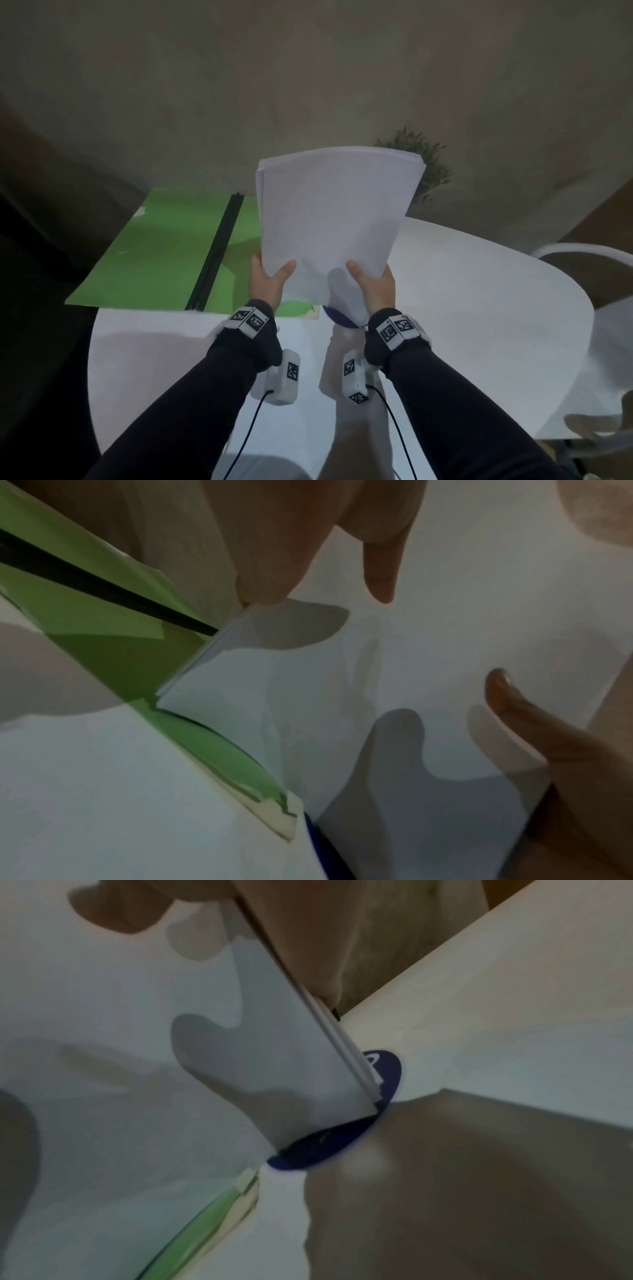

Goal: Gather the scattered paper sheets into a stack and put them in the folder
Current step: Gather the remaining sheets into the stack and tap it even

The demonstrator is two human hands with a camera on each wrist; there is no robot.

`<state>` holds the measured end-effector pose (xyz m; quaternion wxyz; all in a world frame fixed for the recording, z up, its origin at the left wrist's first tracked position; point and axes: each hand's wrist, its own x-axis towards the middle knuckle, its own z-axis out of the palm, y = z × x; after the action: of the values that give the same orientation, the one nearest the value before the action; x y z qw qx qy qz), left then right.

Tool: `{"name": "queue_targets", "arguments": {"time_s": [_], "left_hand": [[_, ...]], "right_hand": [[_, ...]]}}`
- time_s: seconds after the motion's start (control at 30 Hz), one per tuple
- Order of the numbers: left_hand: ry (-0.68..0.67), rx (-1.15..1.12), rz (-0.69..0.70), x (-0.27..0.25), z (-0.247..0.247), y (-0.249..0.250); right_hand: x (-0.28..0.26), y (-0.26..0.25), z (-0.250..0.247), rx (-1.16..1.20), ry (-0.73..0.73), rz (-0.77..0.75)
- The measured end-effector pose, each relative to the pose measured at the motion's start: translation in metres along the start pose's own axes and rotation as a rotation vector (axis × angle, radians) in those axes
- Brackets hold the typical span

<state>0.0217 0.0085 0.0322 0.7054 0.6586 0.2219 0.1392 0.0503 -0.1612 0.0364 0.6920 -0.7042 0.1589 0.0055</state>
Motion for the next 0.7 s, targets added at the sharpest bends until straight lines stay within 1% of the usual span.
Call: {"name": "queue_targets", "arguments": {"time_s": [0.1, 0.2, 0.3, 0.37, 0.53, 0.7], "left_hand": [[-0.017, -0.005, -0.014, 0.004, -0.003, 0.001], [-0.022, -0.011, -0.012, 0.007, -0.006, 0.001], [-0.041, -0.022, -0.02, 0.008, -0.008, 0.003], [-0.049, -0.021, -0.024, 0.01, -0.009, 0.003], [-0.08, 0.008, -0.022, 0.012, -0.012, 0.003], [-0.133, 0.017, -0.002, 0.01, -0.014, 0.01]], "right_hand": [[-0.002, -0.03, -0.002, 0.045, 0.029, -0.119], [-0.007, -0.086, 0.002, 0.192, 0.076, -0.262], [-0.008, -0.144, 0.006, 0.244, 0.149, -0.289], [-0.004, -0.164, 0.01, 0.243, 0.204, -0.288], [0.002, -0.165, 0.014, 0.25, 0.258, -0.233], [0.001, -0.163, 0.014, 0.252, 0.281, -0.285]]}}
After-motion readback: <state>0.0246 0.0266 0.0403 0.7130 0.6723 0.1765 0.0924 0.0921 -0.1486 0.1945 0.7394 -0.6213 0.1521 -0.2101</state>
